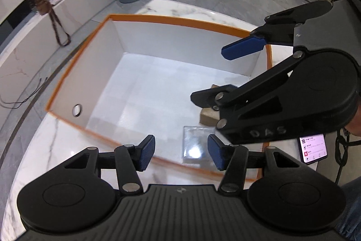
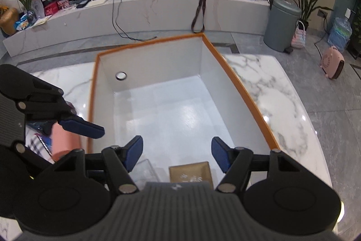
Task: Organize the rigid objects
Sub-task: 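Move both grippers back toward the remaining items on the table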
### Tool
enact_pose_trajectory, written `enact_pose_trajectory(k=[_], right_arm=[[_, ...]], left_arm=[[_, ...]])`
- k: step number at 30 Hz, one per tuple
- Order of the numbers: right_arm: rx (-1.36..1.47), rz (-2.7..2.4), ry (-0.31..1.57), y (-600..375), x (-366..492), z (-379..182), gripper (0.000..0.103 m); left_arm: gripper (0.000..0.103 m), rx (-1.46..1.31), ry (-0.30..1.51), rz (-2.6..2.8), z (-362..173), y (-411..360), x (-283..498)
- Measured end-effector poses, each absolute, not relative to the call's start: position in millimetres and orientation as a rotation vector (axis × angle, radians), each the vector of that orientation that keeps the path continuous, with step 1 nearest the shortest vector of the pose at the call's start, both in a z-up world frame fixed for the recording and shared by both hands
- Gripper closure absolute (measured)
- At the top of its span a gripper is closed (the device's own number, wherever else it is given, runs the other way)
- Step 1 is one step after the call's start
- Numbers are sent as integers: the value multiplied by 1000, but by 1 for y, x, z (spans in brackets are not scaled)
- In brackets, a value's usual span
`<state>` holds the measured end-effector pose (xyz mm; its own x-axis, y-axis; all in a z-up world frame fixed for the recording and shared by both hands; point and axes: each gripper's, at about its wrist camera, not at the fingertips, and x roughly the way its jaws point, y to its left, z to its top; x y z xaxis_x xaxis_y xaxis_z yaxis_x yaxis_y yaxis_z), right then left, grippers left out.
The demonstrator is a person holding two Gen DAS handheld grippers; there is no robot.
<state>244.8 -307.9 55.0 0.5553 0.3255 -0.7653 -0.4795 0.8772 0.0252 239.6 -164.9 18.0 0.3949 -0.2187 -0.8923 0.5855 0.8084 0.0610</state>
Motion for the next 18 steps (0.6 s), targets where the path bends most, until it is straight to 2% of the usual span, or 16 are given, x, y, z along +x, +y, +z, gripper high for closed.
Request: enact_pose_trajectory(k=[10,18], right_arm=[[-194,533,784,-285,219,83,35],[-232,619,729,-248,181,96,35]], left_arm=[[40,318,974,-458,53,-117,214],[40,218,948,-339,53,-50,170]])
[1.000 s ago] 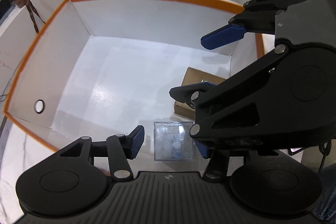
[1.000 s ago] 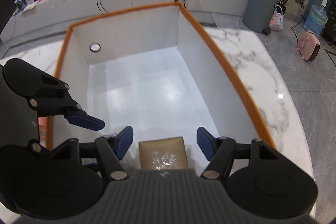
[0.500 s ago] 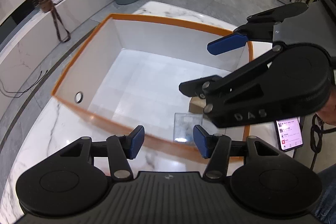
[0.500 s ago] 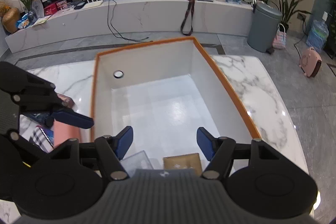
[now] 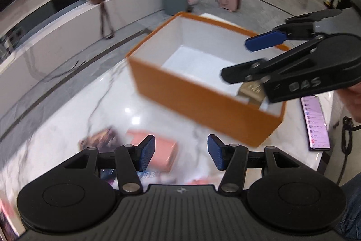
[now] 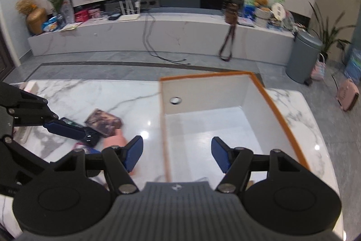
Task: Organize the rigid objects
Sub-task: 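Move both grippers back toward the remaining items on the table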
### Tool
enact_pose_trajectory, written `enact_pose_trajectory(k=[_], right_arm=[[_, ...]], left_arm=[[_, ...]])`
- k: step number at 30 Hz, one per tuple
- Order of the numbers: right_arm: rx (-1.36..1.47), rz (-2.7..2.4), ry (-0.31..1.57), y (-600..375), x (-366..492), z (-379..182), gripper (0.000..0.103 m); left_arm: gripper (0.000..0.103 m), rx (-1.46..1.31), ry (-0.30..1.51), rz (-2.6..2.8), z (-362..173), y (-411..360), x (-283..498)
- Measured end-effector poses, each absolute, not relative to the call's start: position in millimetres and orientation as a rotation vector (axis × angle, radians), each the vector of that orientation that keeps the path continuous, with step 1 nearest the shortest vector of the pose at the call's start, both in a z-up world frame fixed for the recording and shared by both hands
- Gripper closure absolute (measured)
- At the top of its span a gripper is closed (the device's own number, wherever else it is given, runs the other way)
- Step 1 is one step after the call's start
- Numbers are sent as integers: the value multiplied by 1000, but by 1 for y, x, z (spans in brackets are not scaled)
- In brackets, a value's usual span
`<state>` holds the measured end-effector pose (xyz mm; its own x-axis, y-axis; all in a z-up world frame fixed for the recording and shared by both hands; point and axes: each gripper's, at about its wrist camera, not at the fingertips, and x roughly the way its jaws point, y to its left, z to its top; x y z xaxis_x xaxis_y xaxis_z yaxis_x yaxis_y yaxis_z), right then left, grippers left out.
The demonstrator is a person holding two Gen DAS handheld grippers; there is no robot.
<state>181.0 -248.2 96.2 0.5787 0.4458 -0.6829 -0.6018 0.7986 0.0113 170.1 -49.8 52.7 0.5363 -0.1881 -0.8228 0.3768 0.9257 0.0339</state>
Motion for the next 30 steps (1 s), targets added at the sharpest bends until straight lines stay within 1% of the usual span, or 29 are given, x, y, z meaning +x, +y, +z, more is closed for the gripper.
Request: enact_pose_trajectory(k=[10,12,14,18,23,30], right_arm=[[-329,736,722,-196,136,79,35],[-327,747,737,-187,135,71,35],[-326,754,753,-179,135,62,36],[-373,774,788,-161,136,39,39],[-435,754,826,-142,144,13,39],[-414,706,868,-130,167,-6,39]], left_arm=[[39,113,988,-208,18,22,122],[39,130,987,-189,14,24,121],[31,133,963,-179,8,26,116],[30,112,964,-183,-11,30,108],[30,108,975,-182,-31,32,103],[30,34,1005,-211,-50,35,106]])
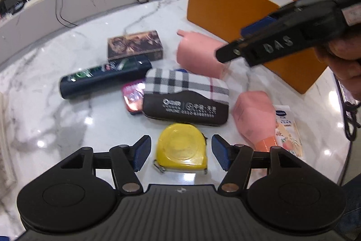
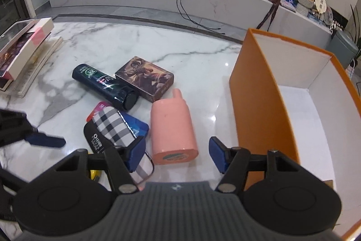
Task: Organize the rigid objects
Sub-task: 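Grasp the yellow tape measure with the left gripper while the right grasps the pink bottle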
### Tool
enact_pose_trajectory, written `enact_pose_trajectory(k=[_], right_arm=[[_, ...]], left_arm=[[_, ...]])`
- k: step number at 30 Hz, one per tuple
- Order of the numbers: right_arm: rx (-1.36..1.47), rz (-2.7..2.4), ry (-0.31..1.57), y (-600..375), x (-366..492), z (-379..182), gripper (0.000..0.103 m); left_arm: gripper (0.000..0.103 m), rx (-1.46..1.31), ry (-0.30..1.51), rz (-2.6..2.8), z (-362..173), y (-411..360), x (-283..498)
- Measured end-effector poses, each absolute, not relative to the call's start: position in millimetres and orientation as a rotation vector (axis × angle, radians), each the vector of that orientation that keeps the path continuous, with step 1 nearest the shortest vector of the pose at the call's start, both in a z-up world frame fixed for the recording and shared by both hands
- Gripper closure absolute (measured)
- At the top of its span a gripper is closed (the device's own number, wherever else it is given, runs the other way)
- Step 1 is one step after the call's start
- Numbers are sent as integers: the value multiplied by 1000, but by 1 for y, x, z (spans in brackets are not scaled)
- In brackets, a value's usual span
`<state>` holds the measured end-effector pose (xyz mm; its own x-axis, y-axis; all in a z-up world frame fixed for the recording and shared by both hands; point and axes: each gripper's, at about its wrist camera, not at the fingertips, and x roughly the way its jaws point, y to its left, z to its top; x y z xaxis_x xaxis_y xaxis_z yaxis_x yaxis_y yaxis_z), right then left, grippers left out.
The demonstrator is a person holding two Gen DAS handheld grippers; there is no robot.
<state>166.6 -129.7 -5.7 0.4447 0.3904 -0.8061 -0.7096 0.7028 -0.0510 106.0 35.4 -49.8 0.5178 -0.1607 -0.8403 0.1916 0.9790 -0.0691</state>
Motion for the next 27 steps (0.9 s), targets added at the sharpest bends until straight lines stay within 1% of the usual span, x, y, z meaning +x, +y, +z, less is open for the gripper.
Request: enact_pose_trajectory(k=[5,12,17,24,25,26,27], right_arm=[[-423,709,882,-116,173,-14,39],[-434,713,913,-103,183,-28,39],[-442,706,932,-100,189,-36,39],[-459,694,960,-95,195,-47,39],[-462,693,966,-95,196,-49,40],[-467,690,971,-95,196,-51,43],[-470,688,980,-95,196,-53,45]], left_arm=[[30,60,1013,-218,-58,33,106],[31,19,1042,-253,-66,40,108],[39,13,1045,-266,-65,42,109],[41,49,1045,-271,-66,39,110],[41,49,1044,-272,-66,39,110],[41,48,1045,-273,-66,40,110],[41,47,1047,-276,-66,40,110]])
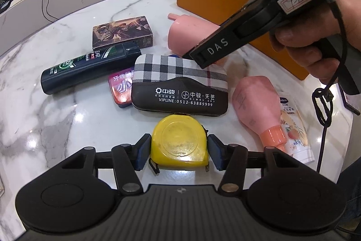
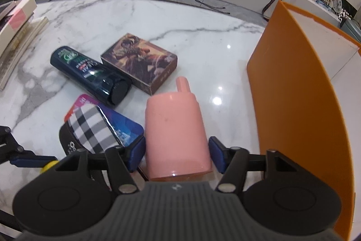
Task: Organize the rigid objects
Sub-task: 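Grasp the yellow tape measure with the left gripper while the right grasps the pink bottle, then carry the yellow tape measure and pink bottle with both grippers over the orange box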
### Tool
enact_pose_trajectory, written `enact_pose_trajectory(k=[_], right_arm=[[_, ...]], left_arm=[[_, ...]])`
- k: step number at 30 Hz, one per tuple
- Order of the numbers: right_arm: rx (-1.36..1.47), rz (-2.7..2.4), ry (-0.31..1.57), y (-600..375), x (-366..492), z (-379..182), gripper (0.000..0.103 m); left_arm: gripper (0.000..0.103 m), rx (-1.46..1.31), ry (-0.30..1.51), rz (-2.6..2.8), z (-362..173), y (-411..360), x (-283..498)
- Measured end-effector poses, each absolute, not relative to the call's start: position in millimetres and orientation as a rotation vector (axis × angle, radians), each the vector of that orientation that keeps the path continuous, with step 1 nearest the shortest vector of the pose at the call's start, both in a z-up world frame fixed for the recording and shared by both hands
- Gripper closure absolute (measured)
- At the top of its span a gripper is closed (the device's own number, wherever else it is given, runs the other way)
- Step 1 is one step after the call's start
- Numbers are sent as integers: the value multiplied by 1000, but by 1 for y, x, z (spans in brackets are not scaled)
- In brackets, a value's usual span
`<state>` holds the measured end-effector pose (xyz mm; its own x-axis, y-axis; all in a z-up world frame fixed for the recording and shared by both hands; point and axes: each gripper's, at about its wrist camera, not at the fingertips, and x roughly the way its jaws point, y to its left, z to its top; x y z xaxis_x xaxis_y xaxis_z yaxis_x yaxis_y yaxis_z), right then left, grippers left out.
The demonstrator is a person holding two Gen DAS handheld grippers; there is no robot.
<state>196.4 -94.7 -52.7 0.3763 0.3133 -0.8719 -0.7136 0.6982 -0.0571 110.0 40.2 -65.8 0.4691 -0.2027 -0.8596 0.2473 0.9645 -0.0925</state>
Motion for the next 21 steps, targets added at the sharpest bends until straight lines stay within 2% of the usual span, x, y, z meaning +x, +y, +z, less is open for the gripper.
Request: enact_pose_trajectory(k=[21], right_arm=[[-439,713,958,-104,194,-34,46]], left_arm=[[42,35,1045,-245,-50,43,109]])
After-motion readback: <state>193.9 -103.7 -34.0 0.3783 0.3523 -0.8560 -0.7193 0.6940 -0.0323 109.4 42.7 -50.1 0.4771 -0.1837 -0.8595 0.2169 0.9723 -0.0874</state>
